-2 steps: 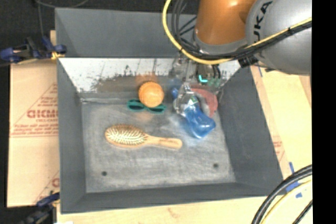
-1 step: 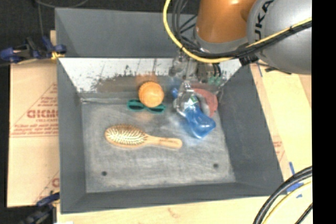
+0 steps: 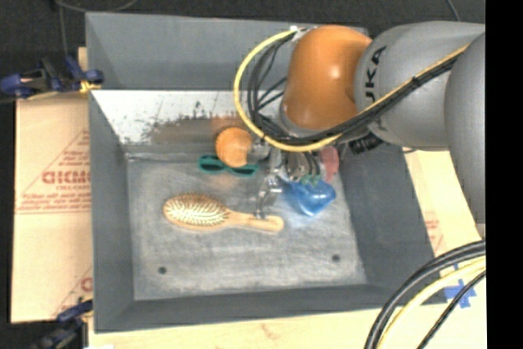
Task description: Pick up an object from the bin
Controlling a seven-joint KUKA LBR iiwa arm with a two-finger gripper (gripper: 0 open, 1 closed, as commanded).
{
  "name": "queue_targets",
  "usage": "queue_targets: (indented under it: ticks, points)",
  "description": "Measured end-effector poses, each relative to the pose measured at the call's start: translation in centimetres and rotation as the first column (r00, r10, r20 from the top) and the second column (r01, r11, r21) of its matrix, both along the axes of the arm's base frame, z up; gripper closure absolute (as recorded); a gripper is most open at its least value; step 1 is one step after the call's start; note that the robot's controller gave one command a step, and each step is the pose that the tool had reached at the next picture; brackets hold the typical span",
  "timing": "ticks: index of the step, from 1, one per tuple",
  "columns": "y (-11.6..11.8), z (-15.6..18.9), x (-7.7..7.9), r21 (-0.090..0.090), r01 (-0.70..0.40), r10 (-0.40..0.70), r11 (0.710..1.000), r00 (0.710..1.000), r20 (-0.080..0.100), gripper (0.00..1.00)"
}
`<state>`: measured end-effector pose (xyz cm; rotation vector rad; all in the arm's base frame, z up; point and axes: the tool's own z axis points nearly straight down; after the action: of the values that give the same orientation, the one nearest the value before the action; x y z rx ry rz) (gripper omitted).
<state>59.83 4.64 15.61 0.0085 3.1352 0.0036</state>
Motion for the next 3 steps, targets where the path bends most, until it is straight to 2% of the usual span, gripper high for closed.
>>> queue_targets:
  ticks: [1, 2, 3]
  points:
    - [0.4, 0.5, -4.5, -0.004, -0.065, 0.065, 0.998, 0.998, -0.008, 0.00]
    - [-0.1, -4.1, -3.0, -0.001, -0.005, 0.005, 1.000, 1.000, -0.006, 0.00]
    - [4.8, -8.6, -2.8, -0.004, -0.082, 0.082, 0.997, 0.997, 0.000, 0.00]
